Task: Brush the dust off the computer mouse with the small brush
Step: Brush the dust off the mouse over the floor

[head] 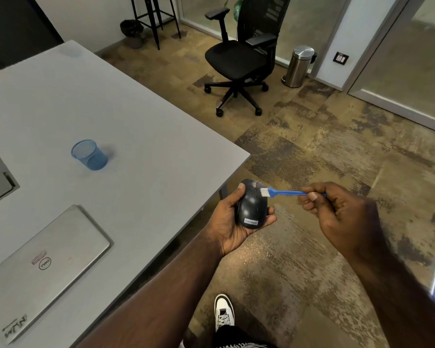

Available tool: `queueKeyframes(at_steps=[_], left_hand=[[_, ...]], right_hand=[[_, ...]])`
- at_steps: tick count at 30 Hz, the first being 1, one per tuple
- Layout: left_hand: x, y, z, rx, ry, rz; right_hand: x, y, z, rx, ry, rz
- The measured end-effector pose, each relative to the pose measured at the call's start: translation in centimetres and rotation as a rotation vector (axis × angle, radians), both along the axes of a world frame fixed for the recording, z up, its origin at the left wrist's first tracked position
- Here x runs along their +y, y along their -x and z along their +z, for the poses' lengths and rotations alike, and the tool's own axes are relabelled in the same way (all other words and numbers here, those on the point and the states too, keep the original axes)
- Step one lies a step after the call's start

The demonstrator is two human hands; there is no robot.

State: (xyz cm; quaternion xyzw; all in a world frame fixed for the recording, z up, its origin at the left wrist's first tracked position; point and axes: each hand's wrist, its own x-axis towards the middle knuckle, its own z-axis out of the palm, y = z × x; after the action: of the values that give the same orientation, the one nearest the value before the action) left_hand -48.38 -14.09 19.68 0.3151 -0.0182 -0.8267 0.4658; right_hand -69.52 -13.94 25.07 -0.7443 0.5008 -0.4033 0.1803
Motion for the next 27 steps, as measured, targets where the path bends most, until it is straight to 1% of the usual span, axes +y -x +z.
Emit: queueKeyframes(at_steps=[2,4,6,8,11,12,15,16,17,20,21,22,25,27], left_hand=[[0.0,0.0,-0.2,0.015,-0.001,0.024],[0.2,0.0,-0.2,0.049,-0.017,0.059],[0.3,0.1,-0.3,0.074,-0.022,0.062],[0.4,0.1,-0.2,0.092,-0.020,0.051],[0.3,0.1,-0.1,0.103,-0.032,0.014],[0.3,0.1,0.0,0.105,-0.044,0.017],[0.3,0.1,-0.1,0.126,-0.067,0.058],[0.3,0.1,-0.1,0.132,-0.073,0.069],[0.2,0.1,-0.1,0.135,-0.074,0.066],[0.2,0.0,0.0,0.135,-0.059,0.015],[0.2,0.0,0.0,0.144,-0.059,0.009],[0.3,0.0,0.1,0.154,-0.068,0.017],[0.2,-0.1,0.0,0.160,-0.092,0.044],[0.3,-0.1,0.2,0.172,-0.095,0.031]], right_hand=[[0.2,0.1,0.0,-0.002,-0.030,0.034],[0.4,0.1,0.3,-0.012,-0.061,0.121],[0.5,-0.1,0.6,0.000,-0.049,0.158],[0.3,-0.3,0.5,0.012,-0.013,0.086],[-0.1,-0.2,0.3,-0.020,-0.005,-0.031],[-0.1,-0.1,0.4,-0.029,-0.015,-0.016],[0.1,0.1,0.8,-0.062,-0.063,0.135],[0.2,0.1,0.9,-0.053,-0.066,0.155],[0.1,0.0,0.8,-0.044,-0.059,0.137],[-0.3,0.2,0.7,-0.053,-0.014,-0.004],[-0.3,0.3,0.8,-0.049,0.004,-0.015],[-0.3,0.3,0.9,-0.041,0.008,0.013],[0.1,0.4,1.2,-0.032,-0.064,0.194],[0.2,0.2,1.0,-0.013,-0.062,0.191]])
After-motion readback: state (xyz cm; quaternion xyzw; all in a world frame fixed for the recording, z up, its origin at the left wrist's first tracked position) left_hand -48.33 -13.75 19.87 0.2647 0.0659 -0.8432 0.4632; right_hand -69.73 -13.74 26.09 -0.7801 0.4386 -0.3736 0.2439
